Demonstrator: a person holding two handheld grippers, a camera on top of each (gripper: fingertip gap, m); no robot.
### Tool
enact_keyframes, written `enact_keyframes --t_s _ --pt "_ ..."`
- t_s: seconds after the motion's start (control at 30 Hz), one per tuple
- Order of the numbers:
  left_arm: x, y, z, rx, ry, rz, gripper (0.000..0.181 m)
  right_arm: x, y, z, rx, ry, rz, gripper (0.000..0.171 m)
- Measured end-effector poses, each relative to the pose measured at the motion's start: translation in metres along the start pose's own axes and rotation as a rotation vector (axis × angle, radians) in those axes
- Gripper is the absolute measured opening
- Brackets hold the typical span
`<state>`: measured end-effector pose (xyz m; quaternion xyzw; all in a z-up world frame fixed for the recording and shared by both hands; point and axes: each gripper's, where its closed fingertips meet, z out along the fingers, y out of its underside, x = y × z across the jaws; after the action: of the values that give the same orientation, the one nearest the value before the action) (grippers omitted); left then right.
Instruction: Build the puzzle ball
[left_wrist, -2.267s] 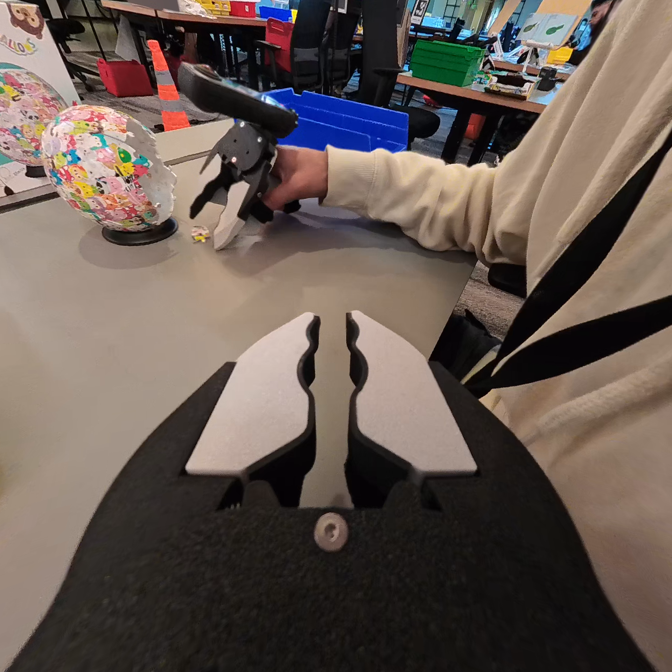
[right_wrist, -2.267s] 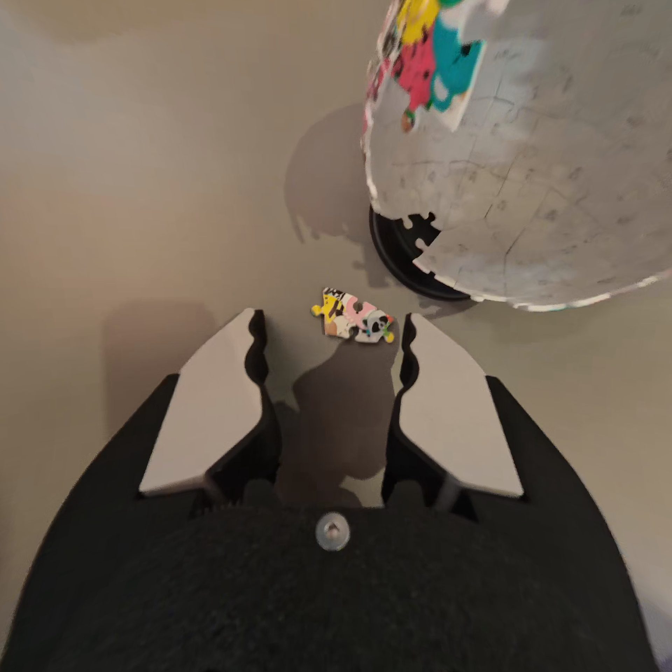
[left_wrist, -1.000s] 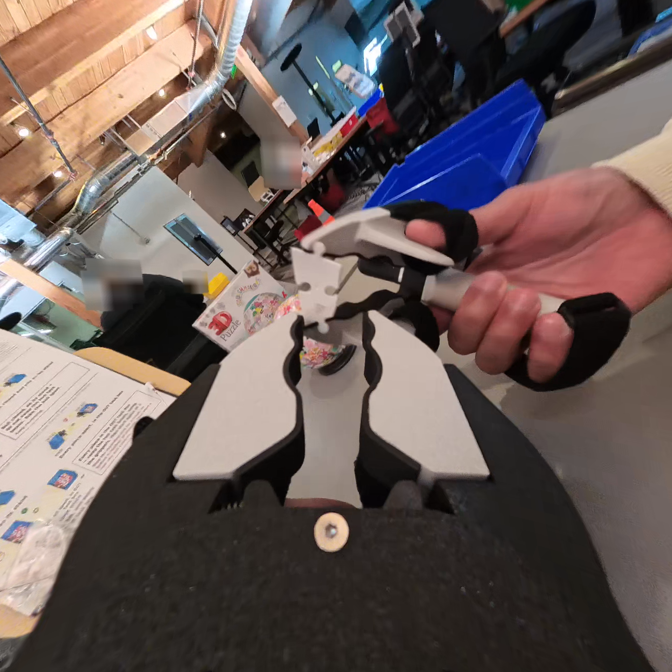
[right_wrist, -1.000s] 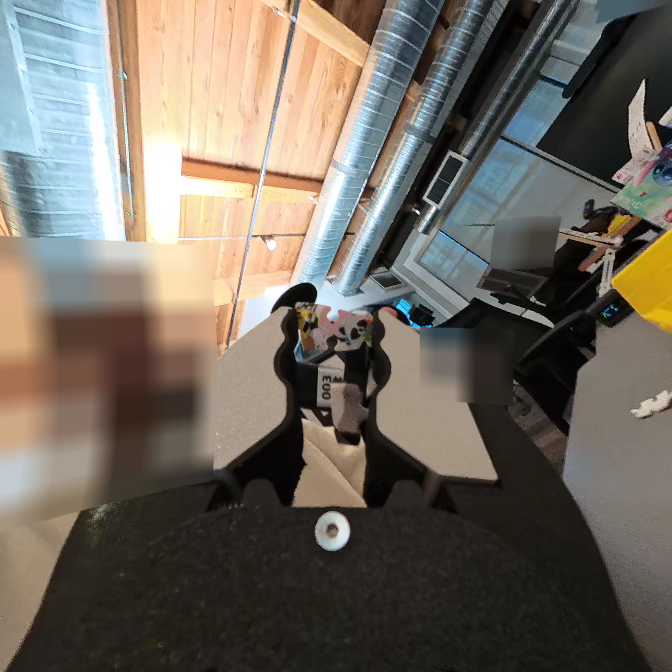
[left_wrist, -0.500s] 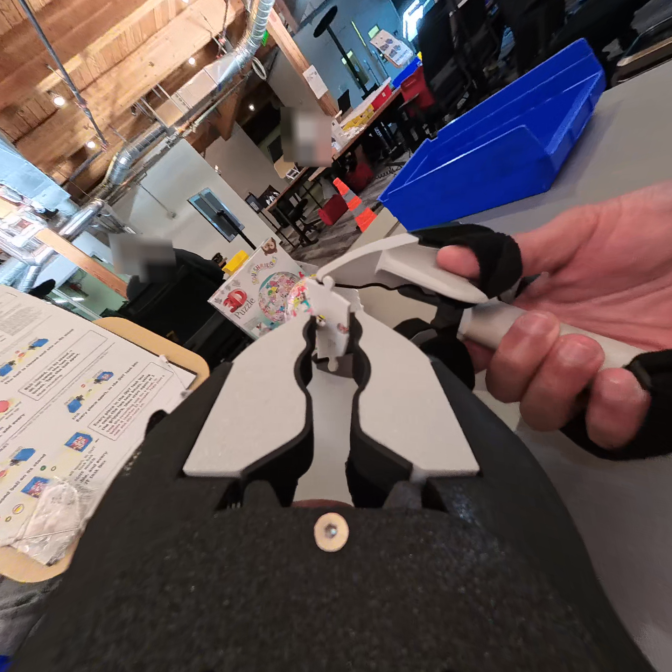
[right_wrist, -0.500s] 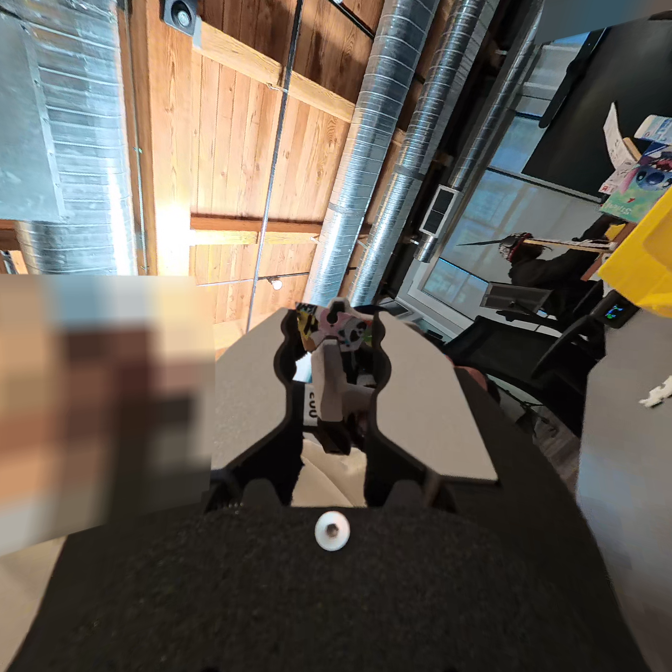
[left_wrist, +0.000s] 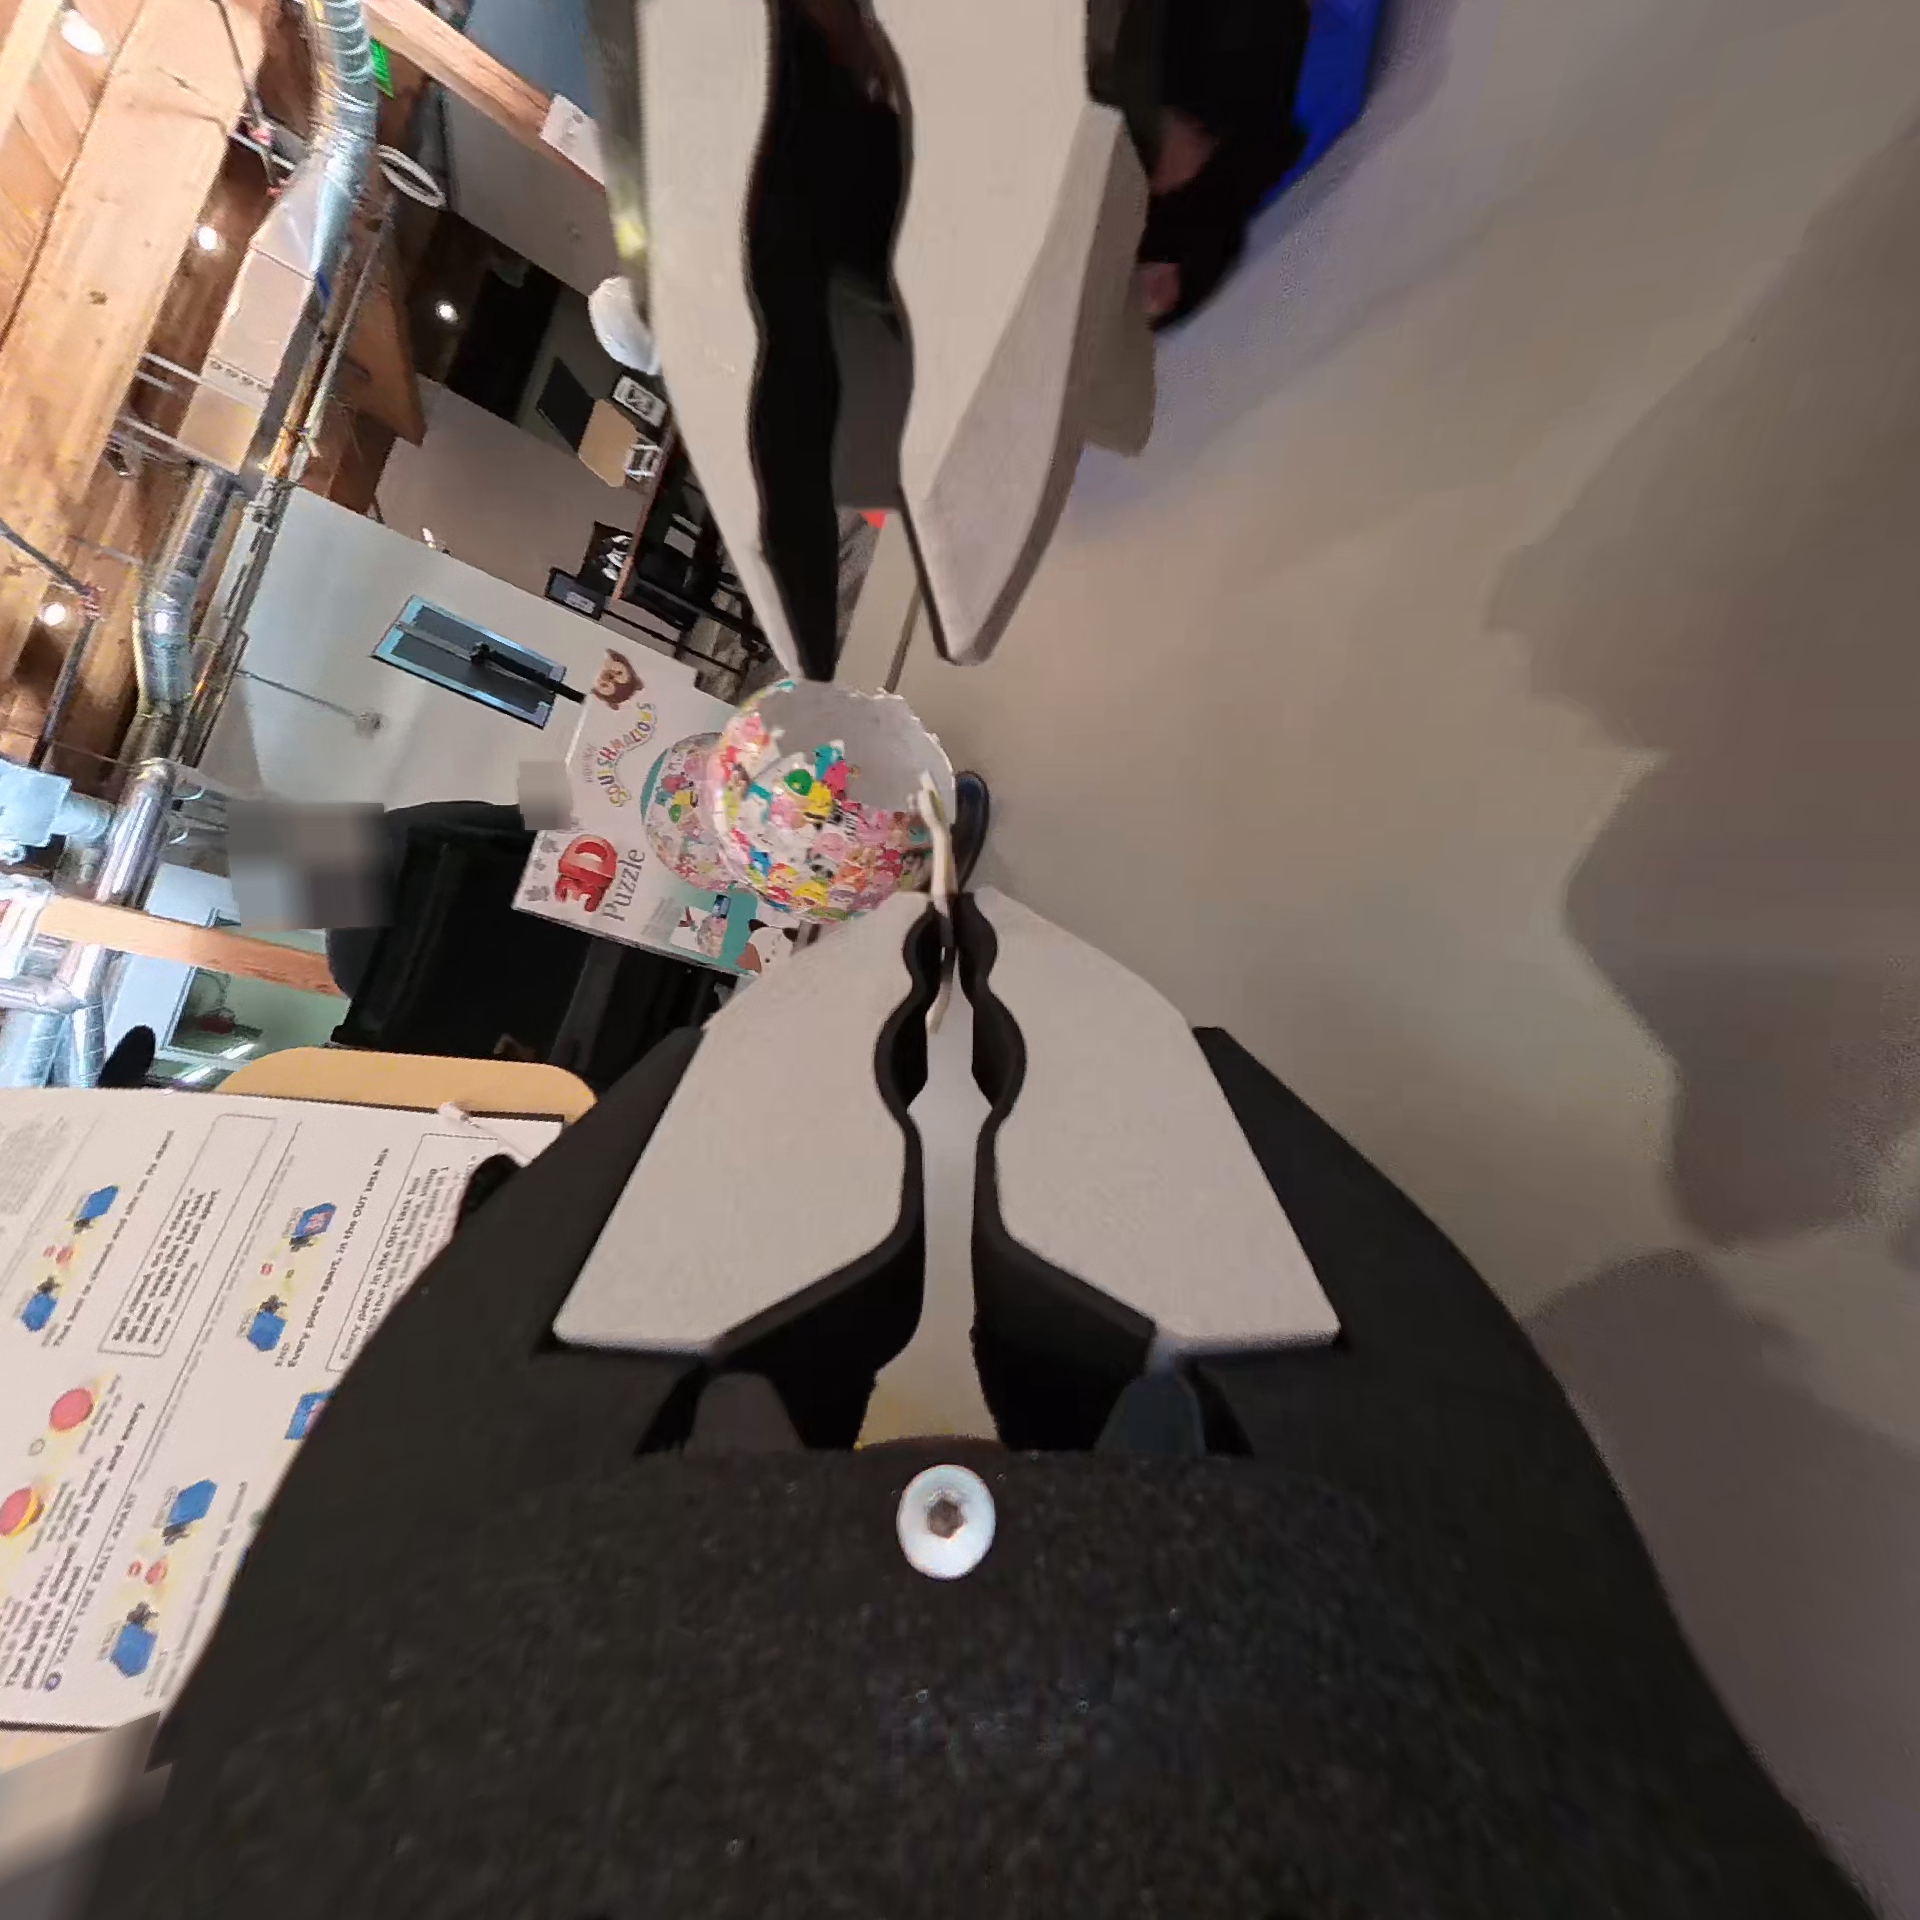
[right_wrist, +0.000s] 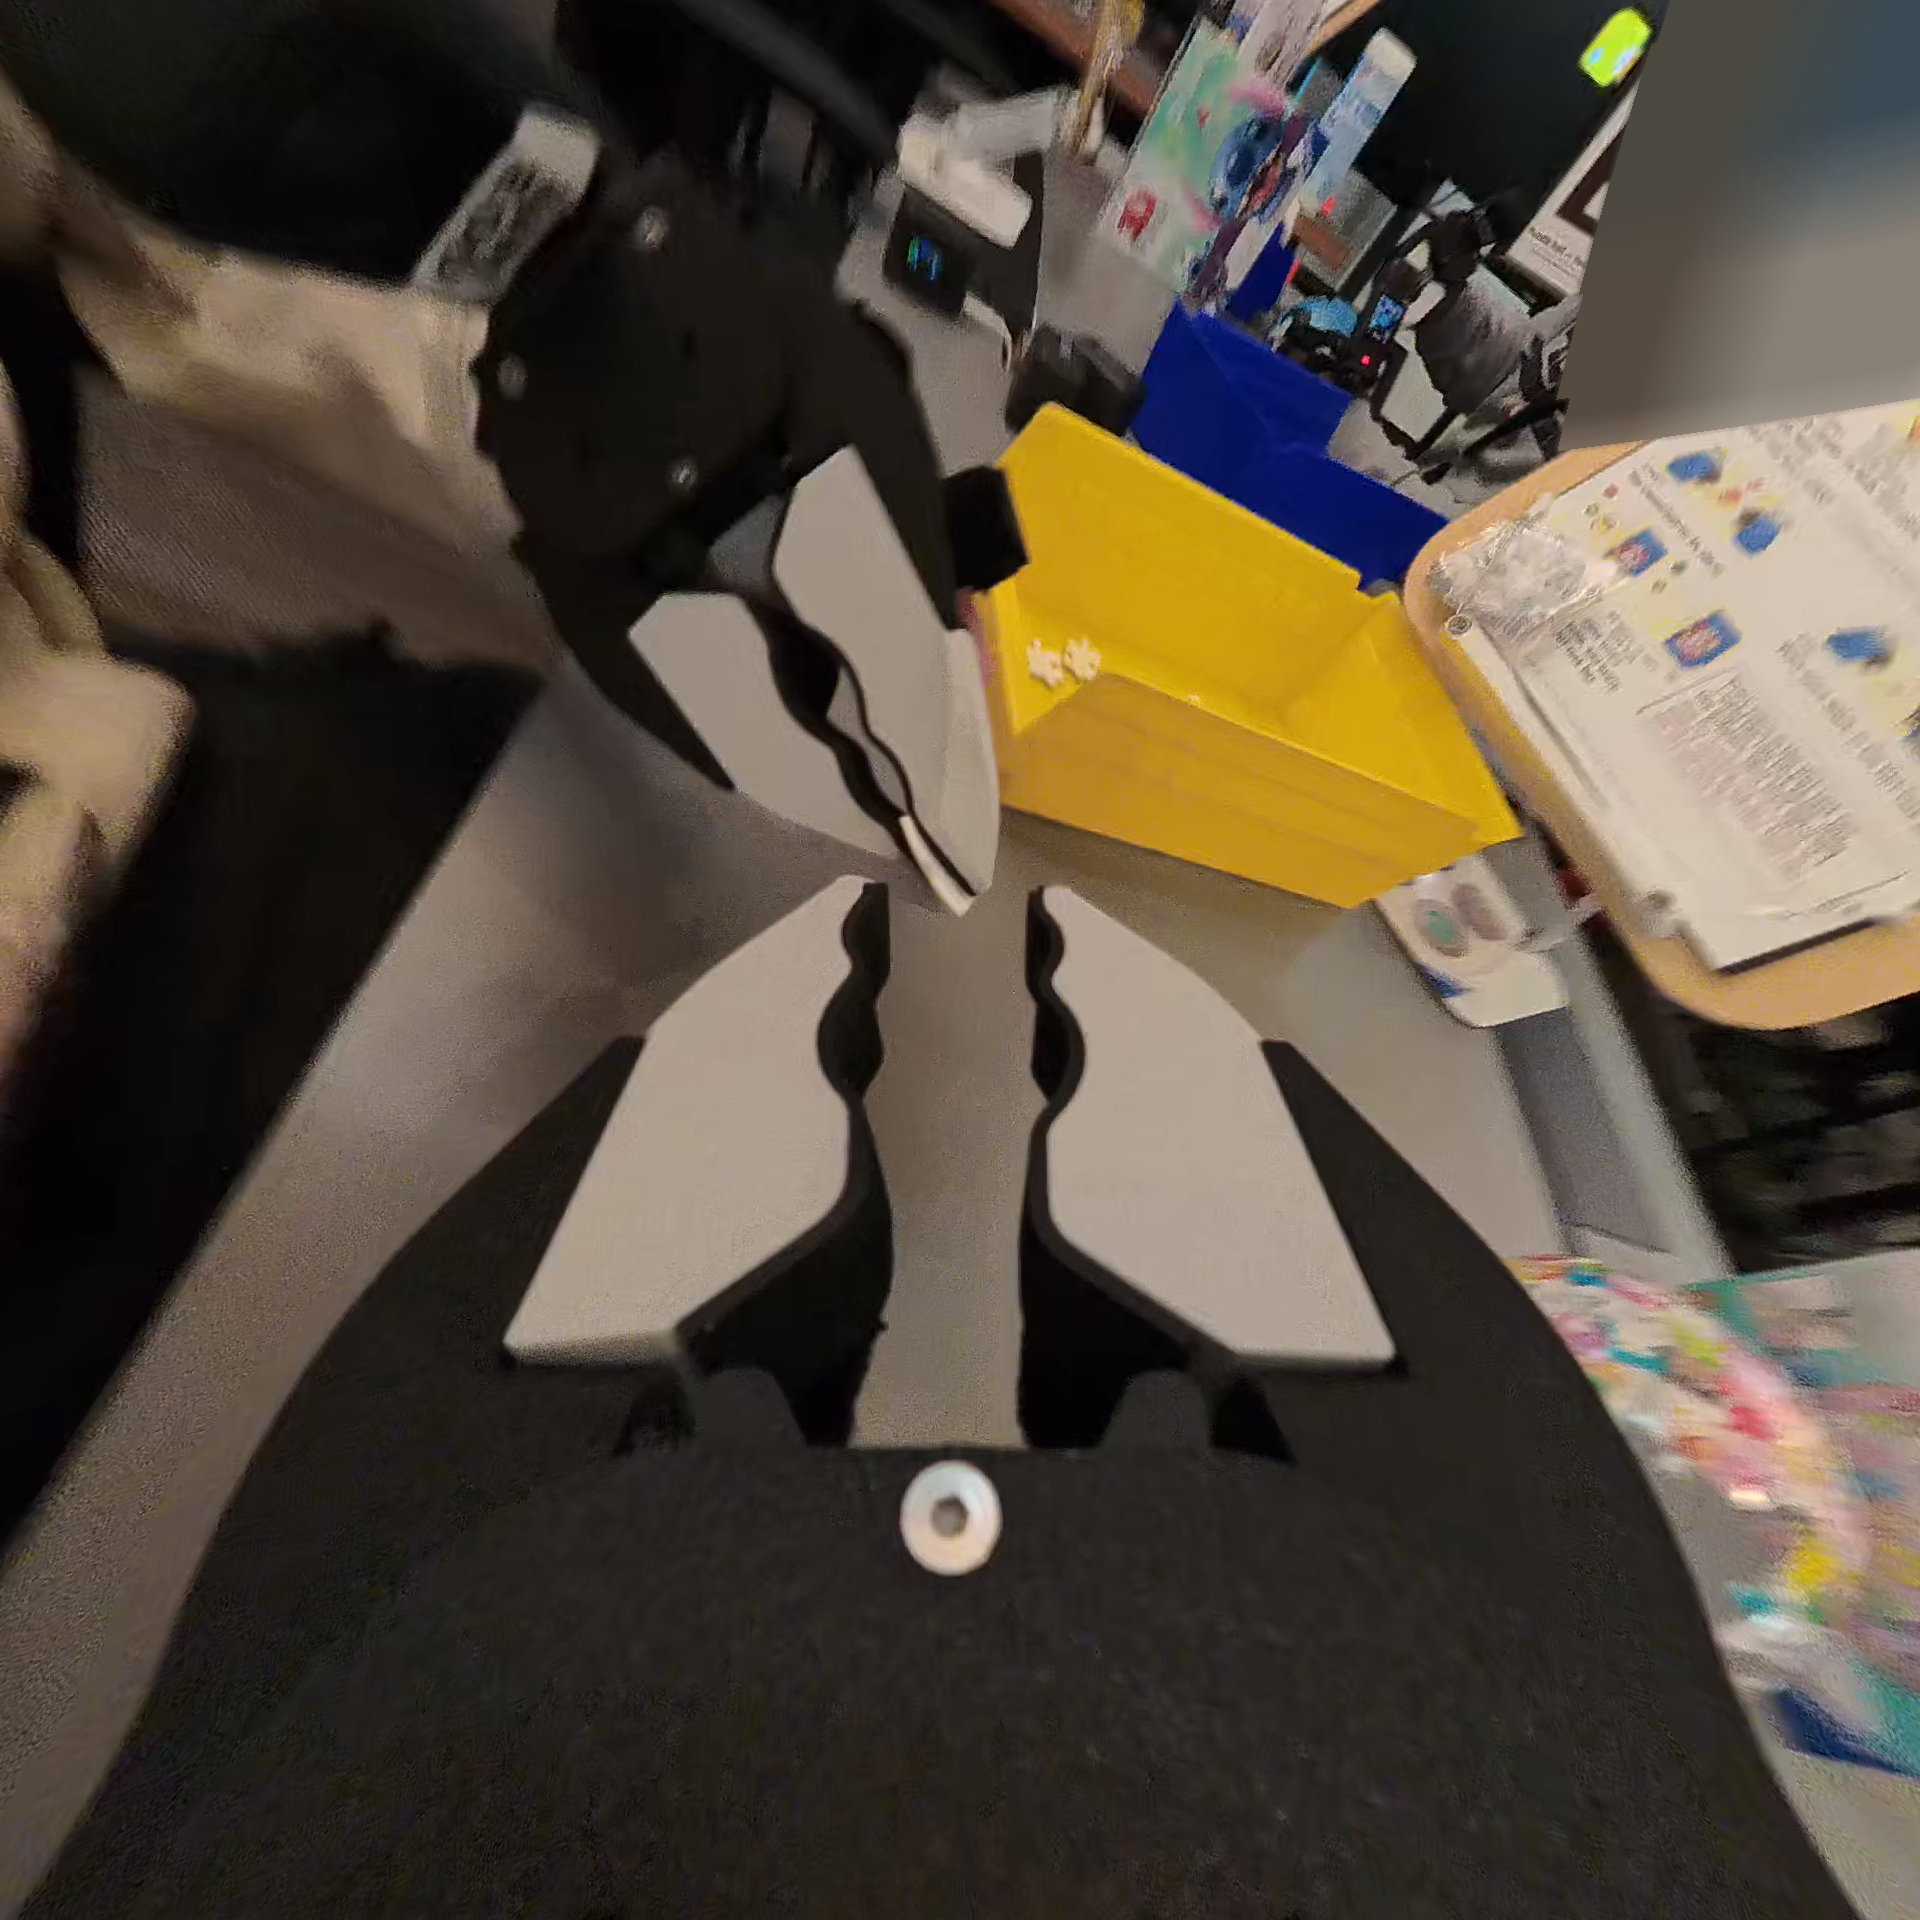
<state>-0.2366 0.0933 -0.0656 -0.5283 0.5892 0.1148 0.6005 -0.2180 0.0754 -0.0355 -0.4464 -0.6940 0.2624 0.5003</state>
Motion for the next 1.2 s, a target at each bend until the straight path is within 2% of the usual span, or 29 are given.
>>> enact_keyframes --t_s 0.07,0.13,0.2,0.43,0.57,0.77,0.8,0.83,0.87,0.97,1.03,1.1,1.2 --pt "0.005 0.002 0.002 -0.011 0.03 -0.005 0.002 -0.002 0.006 0.003 -0.073 0.073 -0.161 0.014" --pt "0.01 0.003 0.003 -0.014 0.052 -0.006 0.002 -0.007 0.012 0.008 -0.118 0.113 -0.297 0.011" --pt "0.013 0.004 0.005 -0.02 0.058 0.008 0.002 -0.014 0.019 0.014 -0.155 0.105 -0.355 0.006" --pt "0.023 0.007 0.009 -0.05 0.079 0.063 0.002 -0.016 0.024 0.021 -0.183 0.089 -0.339 0.012" --pt "0.028 0.007 0.01 -0.054 0.091 0.068 0.002 -0.021 0.032 0.024 -0.23 0.058 -0.344 0.004" --pt "0.026 0.013 0.012 -0.062 0.05 0.036 0.004 -0.017 0.041 0.023 -0.328 0.077 -0.345 0.002" --pt "0.022 0.017 0.01 -0.077 0.024 0.006 0.006 -0.013 0.044 0.022 -0.358 0.1 -0.349 0.002" --pt "0.022 0.023 0.008 -0.095 0.037 -0.05 0.017 -0.007 0.047 0.02 -0.38 0.131 -0.366 0.002" --pt "0.025 0.03 0.005 -0.116 0.081 -0.143 0.026 0.001 0.052 0.015 -0.404 0.166 -0.379 0.002" --pt "0.041 0.05 -0.006 -0.178 0.249 -0.493 0.038 0.05 0.086 -0.011 -0.509 0.294 -0.341 0.002" --pt "0.049 0.053 -0.014 -0.191 0.33 -0.649 0.038 0.088 0.132 -0.027 -0.608 0.353 -0.283 0.002" --pt "0.049 0.052 -0.02 -0.16 0.334 -0.744 0.035 0.114 0.178 -0.036 -0.7 0.364 -0.263 0.002" --pt "0.046 0.053 -0.023 -0.147 0.31 -0.801 0.032 0.133 0.203 -0.031 -0.694 0.322 -0.294 0.002"
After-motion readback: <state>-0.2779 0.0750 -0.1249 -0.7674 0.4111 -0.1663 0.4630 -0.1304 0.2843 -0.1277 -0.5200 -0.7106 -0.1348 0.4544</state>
